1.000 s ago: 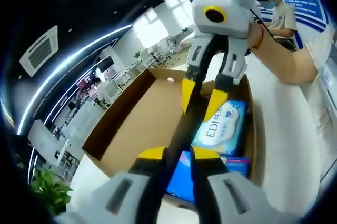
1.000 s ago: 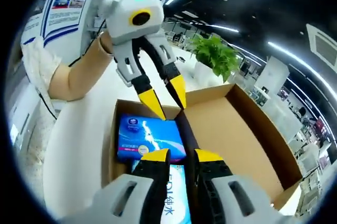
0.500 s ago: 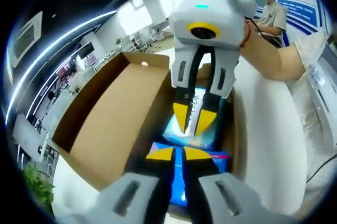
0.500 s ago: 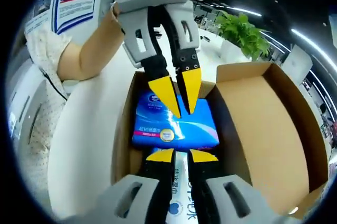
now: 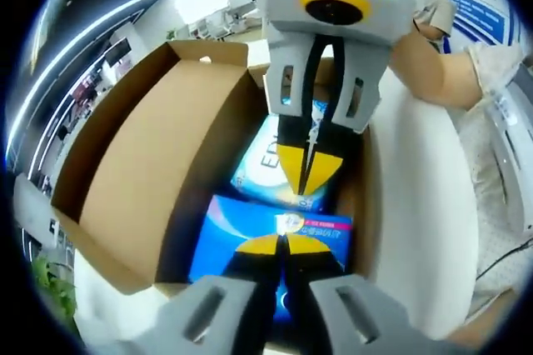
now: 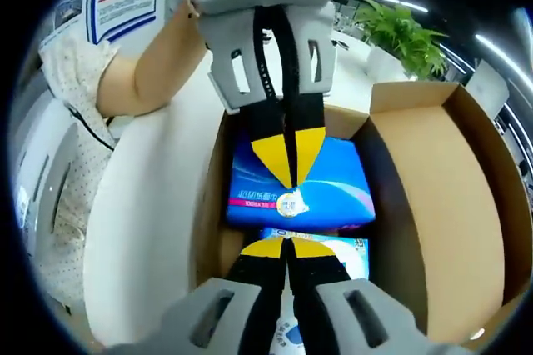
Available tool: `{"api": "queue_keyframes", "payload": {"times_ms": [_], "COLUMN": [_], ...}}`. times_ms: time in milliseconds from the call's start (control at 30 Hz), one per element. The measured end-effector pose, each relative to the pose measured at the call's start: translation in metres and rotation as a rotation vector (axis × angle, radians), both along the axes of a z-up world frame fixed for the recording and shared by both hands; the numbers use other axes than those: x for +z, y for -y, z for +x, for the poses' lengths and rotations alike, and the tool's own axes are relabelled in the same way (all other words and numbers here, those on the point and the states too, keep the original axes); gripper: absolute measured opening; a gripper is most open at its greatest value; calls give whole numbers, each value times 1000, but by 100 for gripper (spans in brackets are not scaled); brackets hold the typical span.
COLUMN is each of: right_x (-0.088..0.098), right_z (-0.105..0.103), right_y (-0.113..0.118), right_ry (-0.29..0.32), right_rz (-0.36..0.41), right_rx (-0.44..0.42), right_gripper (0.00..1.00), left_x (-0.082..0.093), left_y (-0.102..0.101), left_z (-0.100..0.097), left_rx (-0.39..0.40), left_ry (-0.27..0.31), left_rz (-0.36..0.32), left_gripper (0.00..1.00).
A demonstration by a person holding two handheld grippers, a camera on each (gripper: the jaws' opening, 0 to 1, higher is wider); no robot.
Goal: Operate the shoe box by opening the lid, removing the specified soft item, and placing it in the target area until the item is outside and the box remains undamaged.
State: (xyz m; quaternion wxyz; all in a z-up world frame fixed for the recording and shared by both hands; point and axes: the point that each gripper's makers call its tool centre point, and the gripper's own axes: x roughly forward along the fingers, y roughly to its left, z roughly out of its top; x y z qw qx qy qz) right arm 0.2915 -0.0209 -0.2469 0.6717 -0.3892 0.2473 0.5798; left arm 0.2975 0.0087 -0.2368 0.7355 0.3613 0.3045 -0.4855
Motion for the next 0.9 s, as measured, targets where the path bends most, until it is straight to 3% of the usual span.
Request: {"api": "queue_keyframes", "payload": {"times_ms": [300, 900], "right_x": [0, 1], "right_z": [-2, -4], "right_y": [2, 17], "right_ry": [-30, -77], "right_rz": [13, 0], "right_rx": [-8, 5], "right_gripper": [0, 0], "left_x": [-2, -2], "left_y": [-2, -2], "left_z": [1, 1], "left_rx": [23, 22], "left_ry": [-29, -31], "left_rz": [-8, -9], "left_gripper": [0, 0]}}
